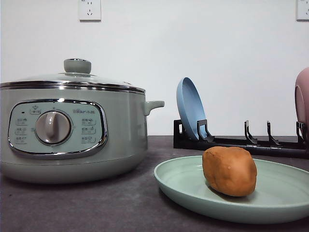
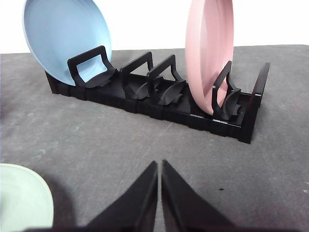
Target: Transfer potato from steamer to green plate
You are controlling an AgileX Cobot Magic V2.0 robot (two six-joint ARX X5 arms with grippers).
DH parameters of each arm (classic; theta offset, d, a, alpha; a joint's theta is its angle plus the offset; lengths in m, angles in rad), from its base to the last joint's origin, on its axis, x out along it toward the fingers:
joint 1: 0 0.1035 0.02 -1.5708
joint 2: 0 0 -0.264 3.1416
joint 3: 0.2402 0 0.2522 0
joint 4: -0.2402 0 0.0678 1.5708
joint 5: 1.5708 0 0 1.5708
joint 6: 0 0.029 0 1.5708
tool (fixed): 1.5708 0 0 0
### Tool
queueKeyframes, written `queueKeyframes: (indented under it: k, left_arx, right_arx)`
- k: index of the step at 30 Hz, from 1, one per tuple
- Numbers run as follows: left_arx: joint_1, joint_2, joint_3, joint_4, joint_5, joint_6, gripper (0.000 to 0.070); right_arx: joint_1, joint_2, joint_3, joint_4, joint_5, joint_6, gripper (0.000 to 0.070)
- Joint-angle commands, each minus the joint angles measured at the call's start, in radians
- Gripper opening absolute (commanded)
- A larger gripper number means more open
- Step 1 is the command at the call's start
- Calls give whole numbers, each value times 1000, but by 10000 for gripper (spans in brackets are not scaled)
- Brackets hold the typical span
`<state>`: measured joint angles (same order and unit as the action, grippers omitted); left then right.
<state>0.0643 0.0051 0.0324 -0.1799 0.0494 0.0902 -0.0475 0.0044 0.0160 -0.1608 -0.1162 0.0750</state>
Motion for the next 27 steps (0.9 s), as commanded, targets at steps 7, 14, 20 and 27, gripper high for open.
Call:
queueKeyframes:
  k: [7, 14, 20, 27]
  left_arx:
    - [3, -2, -20, -7, -2, -5, 0]
    - [3, -2, -20, -7, -2, -5, 0]
    - [3, -2, -20, -7, -2, -5, 0]
    - [3, -2, -20, -7, -2, -5, 0]
  right_arx:
    - [0, -1, -4, 3, -2, -1, 0]
    - [0, -1, -4, 3, -2, -1, 0]
    - [0, -1, -4, 3, -2, -1, 0]
    - [0, -1, -4, 3, -2, -1, 0]
